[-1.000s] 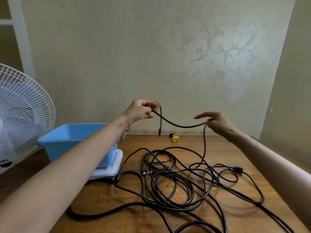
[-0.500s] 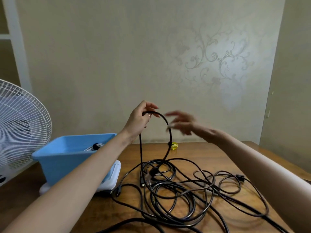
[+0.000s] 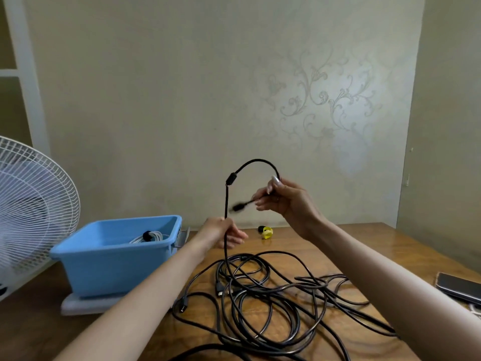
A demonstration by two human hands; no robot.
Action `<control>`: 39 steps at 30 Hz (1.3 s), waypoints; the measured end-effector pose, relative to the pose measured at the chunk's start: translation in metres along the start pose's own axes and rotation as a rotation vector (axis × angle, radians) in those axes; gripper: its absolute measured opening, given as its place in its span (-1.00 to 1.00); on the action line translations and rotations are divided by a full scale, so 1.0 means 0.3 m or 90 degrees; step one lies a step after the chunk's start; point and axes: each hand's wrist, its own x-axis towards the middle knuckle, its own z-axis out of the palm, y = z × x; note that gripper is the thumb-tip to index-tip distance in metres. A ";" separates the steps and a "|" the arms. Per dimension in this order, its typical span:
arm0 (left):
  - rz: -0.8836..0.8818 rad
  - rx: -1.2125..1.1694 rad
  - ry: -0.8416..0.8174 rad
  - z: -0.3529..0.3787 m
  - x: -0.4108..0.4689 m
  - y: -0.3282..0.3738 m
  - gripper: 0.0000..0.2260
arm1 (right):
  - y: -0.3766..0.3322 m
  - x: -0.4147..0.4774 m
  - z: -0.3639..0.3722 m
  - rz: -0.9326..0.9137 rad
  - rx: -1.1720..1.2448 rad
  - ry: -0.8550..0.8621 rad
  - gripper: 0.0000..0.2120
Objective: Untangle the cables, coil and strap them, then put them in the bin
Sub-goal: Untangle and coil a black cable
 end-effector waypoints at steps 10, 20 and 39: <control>0.039 -0.617 -0.116 0.064 -0.005 -0.001 -0.67 | 0.104 -0.062 0.019 0.090 0.016 -0.017 -0.61; 0.126 -0.644 -0.033 -0.003 0.023 0.013 -0.70 | 0.200 -0.134 -0.019 0.211 -0.395 -0.107 -0.51; 0.263 0.168 -0.019 -0.178 -0.014 0.089 -0.65 | -0.035 -0.050 -0.234 0.248 -0.893 0.011 -0.84</control>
